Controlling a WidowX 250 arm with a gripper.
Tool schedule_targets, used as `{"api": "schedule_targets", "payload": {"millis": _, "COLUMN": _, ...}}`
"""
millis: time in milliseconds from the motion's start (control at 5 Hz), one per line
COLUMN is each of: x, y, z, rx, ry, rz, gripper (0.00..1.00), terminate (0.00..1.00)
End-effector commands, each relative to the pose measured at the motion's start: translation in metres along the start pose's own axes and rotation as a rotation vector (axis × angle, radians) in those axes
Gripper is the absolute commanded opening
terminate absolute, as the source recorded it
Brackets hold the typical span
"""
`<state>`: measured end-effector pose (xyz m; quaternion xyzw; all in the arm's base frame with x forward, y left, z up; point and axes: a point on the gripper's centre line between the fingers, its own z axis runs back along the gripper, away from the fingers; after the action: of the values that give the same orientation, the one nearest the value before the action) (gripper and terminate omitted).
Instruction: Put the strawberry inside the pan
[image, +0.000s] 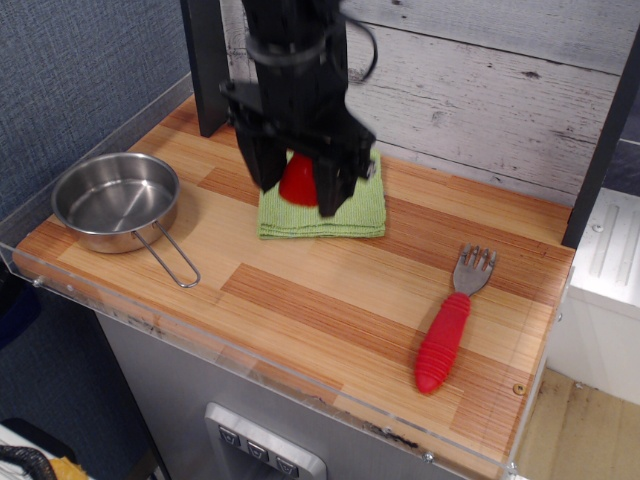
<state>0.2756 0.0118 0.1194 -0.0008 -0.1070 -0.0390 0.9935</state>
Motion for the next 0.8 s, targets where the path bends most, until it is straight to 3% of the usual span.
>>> {"api": "schedule_targets", "payload": {"millis": 0, "x": 0.003, "y": 0.038, "z": 0.052, "rx": 0.009, "ry": -0.08, "rz": 0.092, "gripper": 0.0, "terminate": 0.0}}
{"api": "schedule_targets", "payload": {"millis": 200, "x": 0.0, "y": 0.059, "z": 0.062, "rx": 0.031, "ry": -0.092, "rz": 0.138, "gripper": 0.0, "terminate": 0.0}}
{"api": "schedule_targets", "payload": {"millis": 600, "x": -0.016, "y": 0.099, "z": 0.046, "rx": 0.064, "ry": -0.052, "rz": 0.229, "gripper": 0.0, "terminate": 0.0}}
